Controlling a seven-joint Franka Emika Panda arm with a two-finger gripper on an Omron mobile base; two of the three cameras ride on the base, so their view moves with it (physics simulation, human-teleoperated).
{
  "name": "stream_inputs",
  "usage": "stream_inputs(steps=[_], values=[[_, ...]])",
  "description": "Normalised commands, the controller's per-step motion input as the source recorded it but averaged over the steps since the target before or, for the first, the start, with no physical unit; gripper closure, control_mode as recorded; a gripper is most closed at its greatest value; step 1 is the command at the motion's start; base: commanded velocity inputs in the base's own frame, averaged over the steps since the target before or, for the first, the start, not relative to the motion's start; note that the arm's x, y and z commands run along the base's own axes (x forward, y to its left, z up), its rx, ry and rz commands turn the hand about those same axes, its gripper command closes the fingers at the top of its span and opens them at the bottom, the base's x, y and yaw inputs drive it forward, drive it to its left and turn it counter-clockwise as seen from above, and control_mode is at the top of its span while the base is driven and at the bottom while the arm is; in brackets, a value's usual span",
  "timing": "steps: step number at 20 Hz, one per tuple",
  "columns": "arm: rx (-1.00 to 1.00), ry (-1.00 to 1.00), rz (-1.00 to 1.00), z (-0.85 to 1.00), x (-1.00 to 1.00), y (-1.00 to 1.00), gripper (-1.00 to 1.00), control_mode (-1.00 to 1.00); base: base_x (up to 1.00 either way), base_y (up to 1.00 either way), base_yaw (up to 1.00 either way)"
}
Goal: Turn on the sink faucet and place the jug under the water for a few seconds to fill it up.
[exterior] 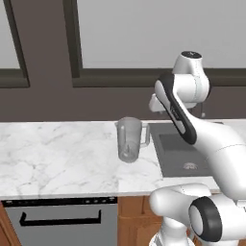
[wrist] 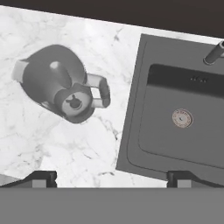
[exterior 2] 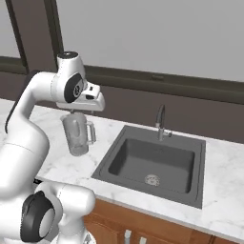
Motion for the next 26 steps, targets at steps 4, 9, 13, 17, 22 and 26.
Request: stream_inputs(steps=[4, 9, 13, 17, 22, 26], values=[[0.0, 0.0, 0.0, 0.0, 0.0, 0.0, -1.0, 1.0, 0.0, 0.72, 0.08], [0.0, 0.0, 0.0, 0.0, 0.0, 0.0, -1.0, 1.0, -0.26, 0.48, 0.0], [0.0, 0.0, 0.0, 0.0, 0.0, 0.0, -1.0, 1.0, -0.55, -0.13, -0.28], [0.0, 0.0, 0.0, 0.0, 0.0, 0.0, -1.0, 1.0, -0.33, -0.49, -0.65], [0.0, 0.0, 0.0, 0.0, 0.0, 0.0, -1.0, 1.0, 0.02, -0.6, -0.3], [0.0, 0.0, 0.0, 0.0, 0.0, 0.0, -1.0, 1.0, 0.21, -0.56, -0.01]])
